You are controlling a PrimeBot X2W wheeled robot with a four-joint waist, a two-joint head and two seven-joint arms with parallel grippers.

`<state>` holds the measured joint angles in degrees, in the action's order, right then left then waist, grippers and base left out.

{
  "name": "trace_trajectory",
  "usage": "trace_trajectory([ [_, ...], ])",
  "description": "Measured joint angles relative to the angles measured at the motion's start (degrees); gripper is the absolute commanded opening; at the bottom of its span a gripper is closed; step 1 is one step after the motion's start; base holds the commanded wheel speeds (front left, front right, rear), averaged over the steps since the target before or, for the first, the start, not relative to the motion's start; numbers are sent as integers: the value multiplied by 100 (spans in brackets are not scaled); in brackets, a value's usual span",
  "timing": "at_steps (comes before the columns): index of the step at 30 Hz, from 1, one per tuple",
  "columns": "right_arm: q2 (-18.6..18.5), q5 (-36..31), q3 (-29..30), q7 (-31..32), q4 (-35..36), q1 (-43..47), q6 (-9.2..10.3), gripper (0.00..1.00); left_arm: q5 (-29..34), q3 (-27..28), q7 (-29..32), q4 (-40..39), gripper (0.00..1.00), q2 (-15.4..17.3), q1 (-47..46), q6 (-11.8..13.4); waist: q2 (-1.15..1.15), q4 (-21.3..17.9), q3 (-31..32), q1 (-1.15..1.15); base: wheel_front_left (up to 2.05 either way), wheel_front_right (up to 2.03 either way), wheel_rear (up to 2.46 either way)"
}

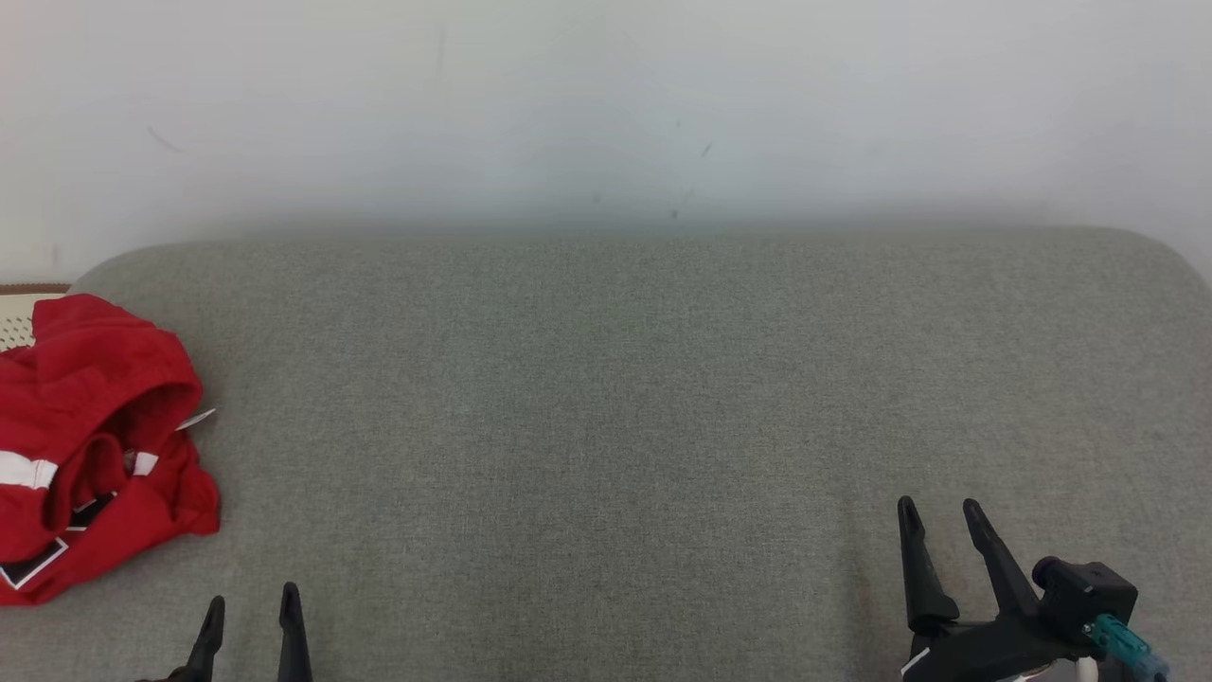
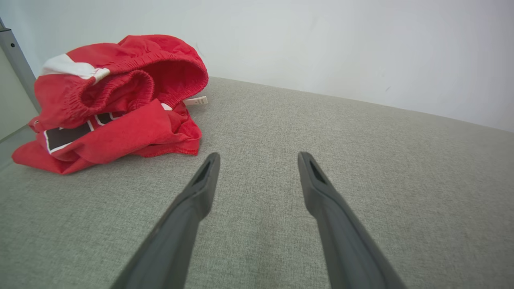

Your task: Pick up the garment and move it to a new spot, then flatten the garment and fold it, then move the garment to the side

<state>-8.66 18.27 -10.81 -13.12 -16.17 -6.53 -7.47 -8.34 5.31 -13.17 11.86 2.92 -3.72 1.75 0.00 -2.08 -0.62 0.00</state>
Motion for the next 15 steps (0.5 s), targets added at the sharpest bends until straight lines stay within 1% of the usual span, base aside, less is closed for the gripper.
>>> trace_trajectory([
  [4, 32, -77, -29, -44, -22, 4, 0, 100, 127, 4, -43, -1, 100, 13, 5, -15, 0, -11, 16, 0, 0, 0, 0],
  [9, -19, -193, -168, -101, -107, -3, 0, 100, 357, 14, -96, -16, 100, 13, 20, -18, 0, -34, 28, 0, 0, 0, 0],
  [15, -68, -467, -205, -154, -122, -4, 0, 100, 566, 68, -152, 4, 100, 12, 46, 37, 0, -26, 59, 0, 0, 0, 0],
])
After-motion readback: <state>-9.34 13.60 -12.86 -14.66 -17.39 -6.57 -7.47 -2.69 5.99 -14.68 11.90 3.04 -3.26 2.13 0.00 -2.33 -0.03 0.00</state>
